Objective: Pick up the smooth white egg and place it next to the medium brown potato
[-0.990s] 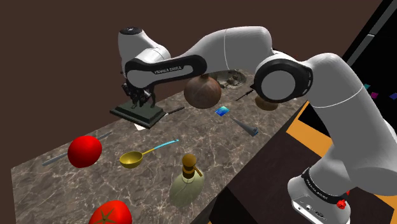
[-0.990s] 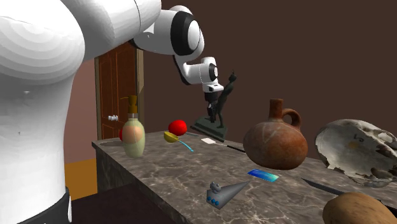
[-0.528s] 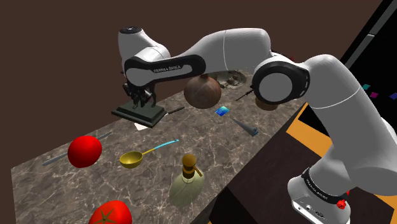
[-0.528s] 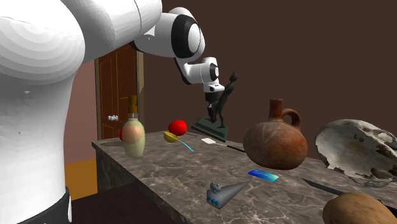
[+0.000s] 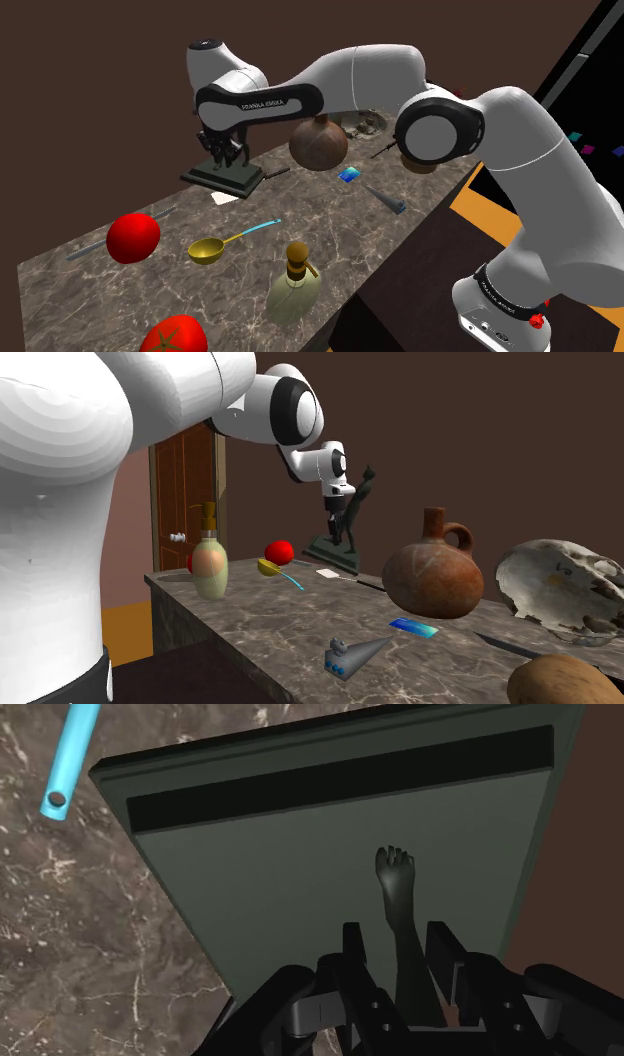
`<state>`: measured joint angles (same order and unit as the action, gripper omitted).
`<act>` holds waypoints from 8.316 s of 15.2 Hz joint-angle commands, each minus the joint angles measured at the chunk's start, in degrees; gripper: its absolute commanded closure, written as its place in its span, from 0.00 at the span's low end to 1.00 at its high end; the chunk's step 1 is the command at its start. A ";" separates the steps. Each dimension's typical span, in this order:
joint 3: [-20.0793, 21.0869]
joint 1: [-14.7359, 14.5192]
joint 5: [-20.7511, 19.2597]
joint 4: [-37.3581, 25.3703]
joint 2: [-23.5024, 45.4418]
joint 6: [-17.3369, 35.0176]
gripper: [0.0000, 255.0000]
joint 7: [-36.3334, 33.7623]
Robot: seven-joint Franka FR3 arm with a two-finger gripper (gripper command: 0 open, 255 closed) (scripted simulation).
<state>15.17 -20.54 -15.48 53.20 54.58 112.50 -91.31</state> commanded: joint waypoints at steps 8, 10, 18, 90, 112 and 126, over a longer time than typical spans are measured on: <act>0.13 -0.45 0.44 -5.11 -0.85 -6.12 1.00 0.81; 0.13 -0.58 0.48 -6.06 -0.81 -7.01 1.00 0.93; 1.59 11.05 3.11 28.16 -20.64 7.32 1.00 5.28; -6.08 -3.13 -11.32 20.00 -3.14 29.63 0.00 -6.98; -6.60 -3.37 -11.38 14.60 2.68 30.23 1.00 -6.39; -5.08 -2.66 -10.02 15.24 -3.04 25.14 1.00 -4.52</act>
<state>9.96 -23.24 -25.61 68.40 52.02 138.09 -95.97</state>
